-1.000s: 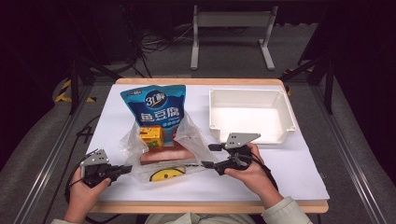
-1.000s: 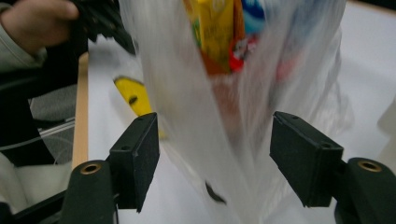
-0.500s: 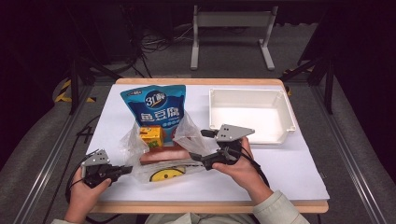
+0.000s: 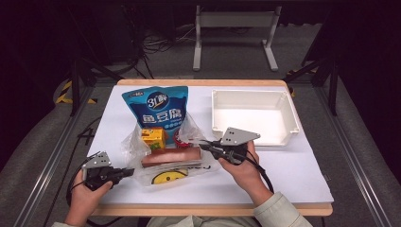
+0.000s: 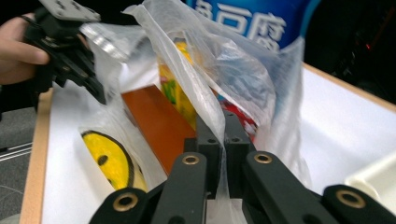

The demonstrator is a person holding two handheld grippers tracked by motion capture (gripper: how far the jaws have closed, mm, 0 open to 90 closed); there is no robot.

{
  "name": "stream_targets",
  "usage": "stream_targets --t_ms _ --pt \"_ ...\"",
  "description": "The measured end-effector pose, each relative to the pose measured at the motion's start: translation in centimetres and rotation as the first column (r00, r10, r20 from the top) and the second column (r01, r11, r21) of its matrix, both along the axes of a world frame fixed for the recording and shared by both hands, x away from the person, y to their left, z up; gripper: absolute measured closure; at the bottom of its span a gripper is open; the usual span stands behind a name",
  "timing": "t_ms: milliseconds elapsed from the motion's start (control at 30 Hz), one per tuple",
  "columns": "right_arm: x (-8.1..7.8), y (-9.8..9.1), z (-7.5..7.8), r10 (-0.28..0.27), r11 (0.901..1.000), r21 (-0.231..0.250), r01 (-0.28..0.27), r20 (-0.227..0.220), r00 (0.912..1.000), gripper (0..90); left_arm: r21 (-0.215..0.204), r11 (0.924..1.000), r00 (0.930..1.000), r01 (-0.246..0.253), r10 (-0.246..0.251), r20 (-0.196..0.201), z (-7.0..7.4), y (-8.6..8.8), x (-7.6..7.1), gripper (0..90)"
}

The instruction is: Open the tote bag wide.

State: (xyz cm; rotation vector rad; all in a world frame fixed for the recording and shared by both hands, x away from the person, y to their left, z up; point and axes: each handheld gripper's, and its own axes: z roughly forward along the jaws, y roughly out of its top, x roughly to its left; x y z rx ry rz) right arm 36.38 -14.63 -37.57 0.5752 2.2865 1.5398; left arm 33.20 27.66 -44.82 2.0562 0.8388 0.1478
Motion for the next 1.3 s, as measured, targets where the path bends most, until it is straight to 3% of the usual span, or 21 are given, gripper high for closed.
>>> stream_targets --t_ms 133,533,800,933,1100,1200,1300 --pt "-0.3 -0.6 -1.0 -0.007 0.9995 -0.031 0.006 -0.020 0.9998 89.3 -0.006 1.0000 0.9998 0.000 0.000 -0.019 -0.2 -0.1 0.0 89.8" --pt "-0.8 -1.5 -4.0 -0.002 0.9947 -0.102 -0.013 -0.146 0.9893 89.3 0.002 1.0000 0.9996 0.002 -0.002 -0.027 -0.3 -0.1 0.0 89.7" --pt "-0.8 -1.7 -5.6 -0.011 0.9890 -0.147 -0.021 -0.210 0.9776 89.3 0.009 0.9999 0.9995 0.006 -0.005 -0.032 -0.4 -0.1 0.1 89.6" --pt "-0.5 -1.9 -6.7 -0.028 0.9811 -0.192 -0.023 -0.258 0.9658 89.2 0.013 0.9999 0.9984 -0.002 0.003 -0.057 -0.6 0.0 0.2 89.8" --pt "-0.2 -2.1 -7.3 -0.041 0.9788 -0.204 -0.021 -0.295 0.9545 89.2 0.012 0.9999 0.9985 0.003 -0.002 -0.054 -0.7 0.0 0.2 89.3" --pt "-0.1 -2.0 -7.4 -0.039 0.9780 -0.207 -0.026 -0.303 0.9522 89.2 -0.012 0.9999 0.9982 0.003 -0.003 -0.060 -0.6 0.0 0.1 81.9" --pt "-0.1 -2.0 -7.5 -0.037 0.9778 -0.208 -0.028 -0.307 0.9511 89.2 -0.034 0.9994 0.9997 -0.004 0.003 -0.025 -0.1 0.0 0.0 63.5"
